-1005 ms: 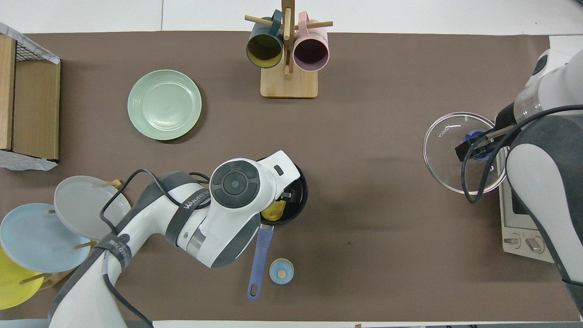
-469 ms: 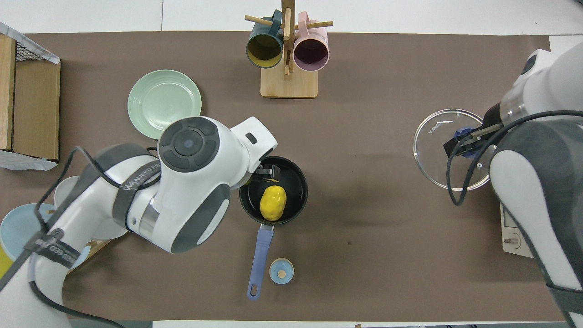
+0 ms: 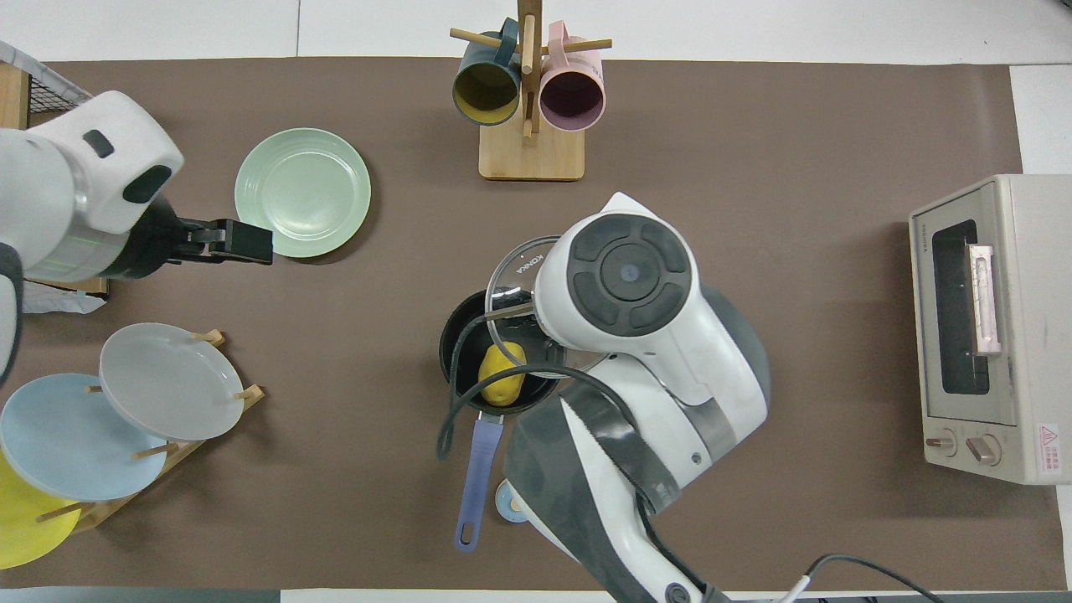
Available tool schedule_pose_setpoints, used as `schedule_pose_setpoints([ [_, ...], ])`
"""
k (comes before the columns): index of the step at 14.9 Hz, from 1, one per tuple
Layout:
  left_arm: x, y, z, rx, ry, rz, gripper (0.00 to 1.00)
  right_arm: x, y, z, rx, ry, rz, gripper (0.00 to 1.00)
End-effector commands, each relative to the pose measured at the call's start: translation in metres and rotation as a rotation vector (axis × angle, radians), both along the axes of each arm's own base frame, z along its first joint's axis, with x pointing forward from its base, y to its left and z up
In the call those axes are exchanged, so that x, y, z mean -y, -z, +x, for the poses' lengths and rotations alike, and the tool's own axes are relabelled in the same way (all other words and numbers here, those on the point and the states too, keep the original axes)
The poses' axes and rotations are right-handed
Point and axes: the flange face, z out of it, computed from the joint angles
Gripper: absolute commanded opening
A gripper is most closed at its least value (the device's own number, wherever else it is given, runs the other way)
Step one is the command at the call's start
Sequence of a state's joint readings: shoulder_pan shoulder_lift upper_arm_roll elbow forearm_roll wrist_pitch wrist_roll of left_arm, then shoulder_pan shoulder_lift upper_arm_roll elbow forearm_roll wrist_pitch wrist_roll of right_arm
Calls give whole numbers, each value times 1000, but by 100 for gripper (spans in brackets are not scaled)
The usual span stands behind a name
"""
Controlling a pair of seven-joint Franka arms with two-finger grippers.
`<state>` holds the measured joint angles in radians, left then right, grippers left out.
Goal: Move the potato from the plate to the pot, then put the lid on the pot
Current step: 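Withdraw the left gripper while the right gripper carries the lid over the saucepan, then lower the glass lid onto the saucepan with the right gripper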
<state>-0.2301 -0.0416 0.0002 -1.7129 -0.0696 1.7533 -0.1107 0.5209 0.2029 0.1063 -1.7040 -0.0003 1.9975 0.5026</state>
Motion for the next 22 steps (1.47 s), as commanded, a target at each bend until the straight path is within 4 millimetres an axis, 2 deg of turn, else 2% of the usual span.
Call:
schedule_pose_setpoints([
  [1,-41,-5,8,-1,36,4,100,-21,18,-7,-12,12,19,0],
  [3,-60,-4,10,4,29,62,100,-42,36,-19,-21,32,16,0],
  [5,-63,-6,8,-2,24,69,100,-57,53,-27,-34,17,2,0],
  [7,-73,-8,9,0,8,69,100,-55,62,-30,-48,16,-13,0],
  [9,-74,-9,8,-7,6,69,100,-54,64,-32,-53,21,-15,0],
  [13,-73,-45,-4,-49,1,72,100,-52,70,-34,-51,22,-14,0],
  [15,-72,-55,-8,-60,4,73,100,-52,71,-37,-53,30,-15,0],
  [17,-73,-54,-10,-70,2,76,100,-62,71,-45,-45,27,-7,0],
  [19,-74,-54,-18,-89,9,79,100,-65,74,-49,-38,41,1,0],
  [22,-79,-50,-17,-85,7,80,100,-65,79,-54,-33,36,0,0],
])
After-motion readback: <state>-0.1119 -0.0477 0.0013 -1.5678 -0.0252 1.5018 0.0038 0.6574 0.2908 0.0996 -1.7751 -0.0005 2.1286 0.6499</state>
